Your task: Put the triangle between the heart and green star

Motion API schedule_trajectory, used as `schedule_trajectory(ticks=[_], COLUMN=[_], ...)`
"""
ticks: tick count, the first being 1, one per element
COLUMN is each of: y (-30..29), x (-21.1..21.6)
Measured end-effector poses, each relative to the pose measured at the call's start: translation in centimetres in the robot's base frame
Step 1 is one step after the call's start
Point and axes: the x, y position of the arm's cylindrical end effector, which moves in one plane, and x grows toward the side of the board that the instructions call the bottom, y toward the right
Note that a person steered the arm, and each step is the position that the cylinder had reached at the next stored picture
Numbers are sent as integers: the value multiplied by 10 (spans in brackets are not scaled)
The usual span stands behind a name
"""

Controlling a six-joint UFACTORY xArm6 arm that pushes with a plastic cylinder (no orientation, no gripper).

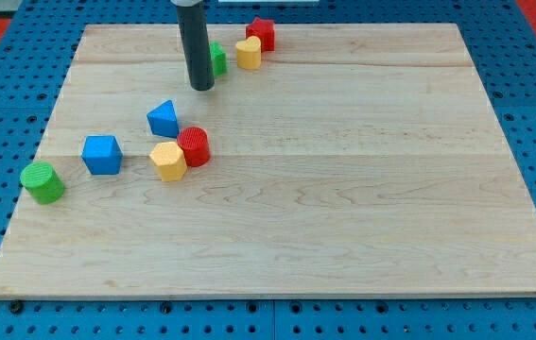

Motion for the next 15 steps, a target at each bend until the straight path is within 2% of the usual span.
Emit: schedule_trajectory(ticks=[1, 2, 4, 5, 6, 7, 8, 9, 10, 11, 12, 13, 14, 15], y=[-5, -35, -59, -109, -56, -38, -36, 20, 39, 60, 58, 55, 41, 2], x=[43, 74, 120, 73, 60, 69, 102, 110, 61, 30, -11, -24, -24, 0])
